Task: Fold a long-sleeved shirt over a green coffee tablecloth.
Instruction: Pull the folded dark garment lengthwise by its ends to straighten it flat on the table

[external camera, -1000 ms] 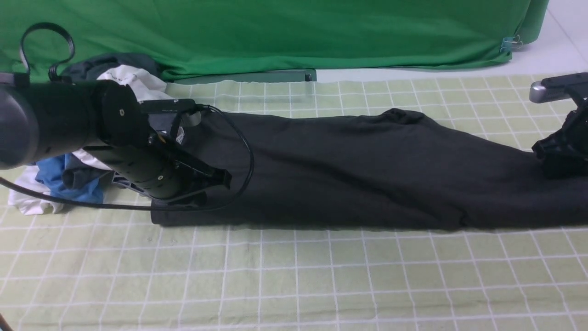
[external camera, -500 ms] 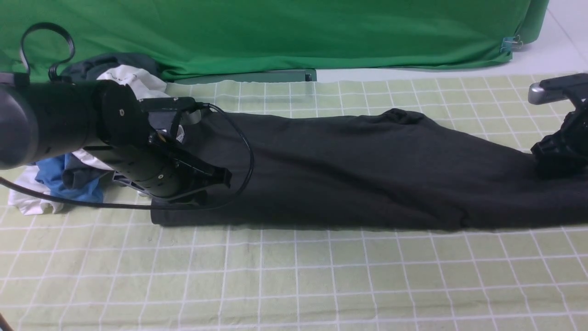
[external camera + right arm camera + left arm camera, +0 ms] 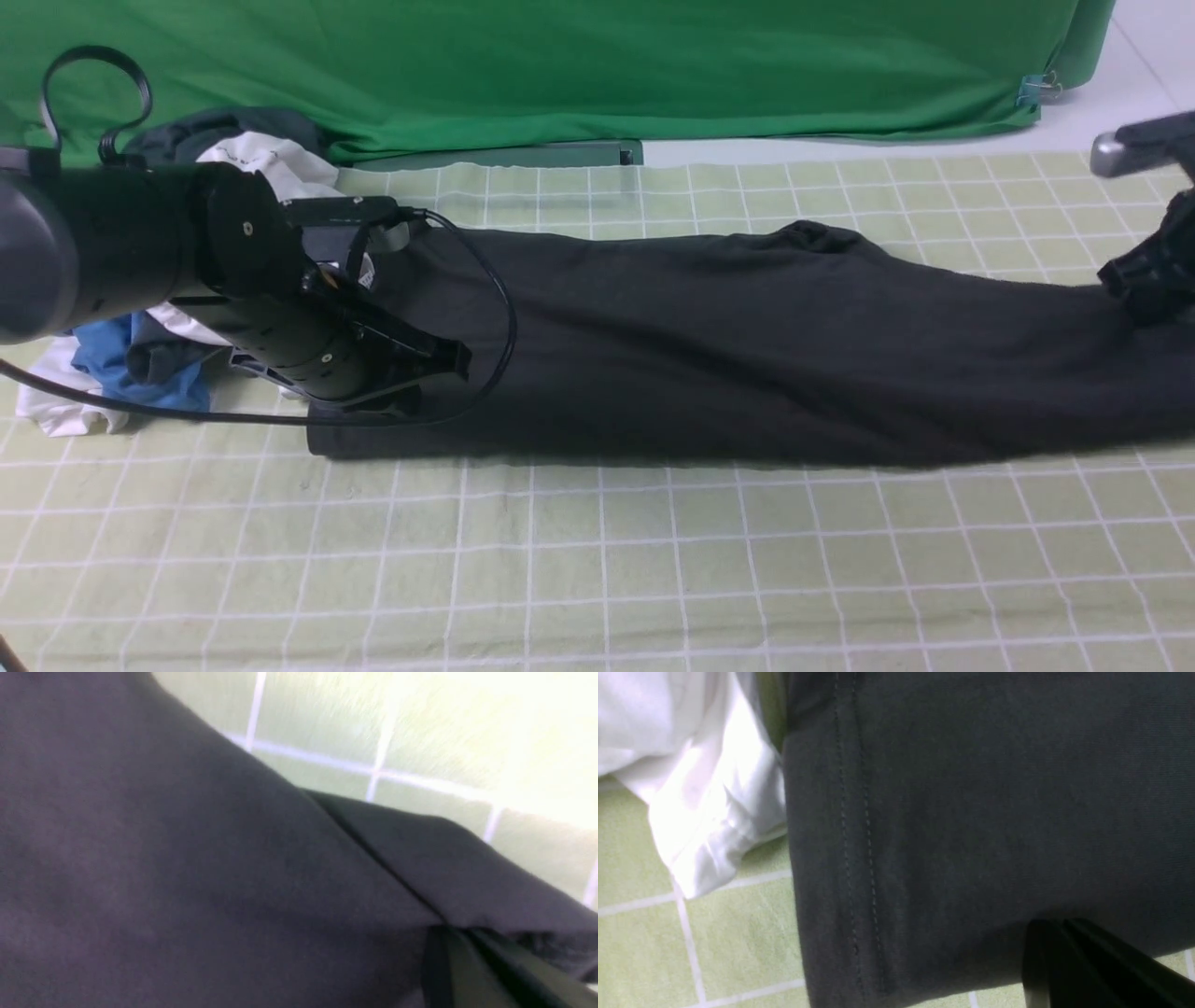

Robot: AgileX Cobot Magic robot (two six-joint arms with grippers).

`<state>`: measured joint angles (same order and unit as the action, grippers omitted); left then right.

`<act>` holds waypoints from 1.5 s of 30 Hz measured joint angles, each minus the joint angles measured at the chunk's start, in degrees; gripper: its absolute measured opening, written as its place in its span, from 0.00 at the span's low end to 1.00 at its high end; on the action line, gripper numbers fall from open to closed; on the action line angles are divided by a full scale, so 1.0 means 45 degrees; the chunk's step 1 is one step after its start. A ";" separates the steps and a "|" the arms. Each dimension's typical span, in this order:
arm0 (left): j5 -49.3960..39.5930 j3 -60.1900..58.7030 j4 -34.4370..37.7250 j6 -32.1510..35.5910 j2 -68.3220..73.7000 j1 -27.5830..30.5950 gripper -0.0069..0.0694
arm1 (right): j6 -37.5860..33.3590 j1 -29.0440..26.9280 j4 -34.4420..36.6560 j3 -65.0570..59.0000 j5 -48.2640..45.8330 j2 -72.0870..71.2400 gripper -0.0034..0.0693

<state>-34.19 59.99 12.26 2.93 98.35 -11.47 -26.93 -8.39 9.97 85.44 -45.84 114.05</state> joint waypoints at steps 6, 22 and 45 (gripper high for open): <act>0.0022 0.0000 0.0000 0.0011 0.0000 0.0000 0.11 | 0.0394 0.0000 -0.0587 0.0200 0.0151 -0.0033 0.07; 0.0027 0.0000 0.0000 0.0053 0.0000 0.0000 0.11 | 0.0651 0.0000 -0.0926 0.0292 -0.0619 0.0404 0.20; 0.0027 -0.0010 0.0000 0.0074 0.0000 0.0000 0.11 | 0.1087 0.0000 -0.1875 0.0775 -0.0930 0.0742 0.06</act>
<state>-34.06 59.94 12.26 3.26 98.35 -11.47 -22.04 -8.39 1.53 88.93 -50.02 117.39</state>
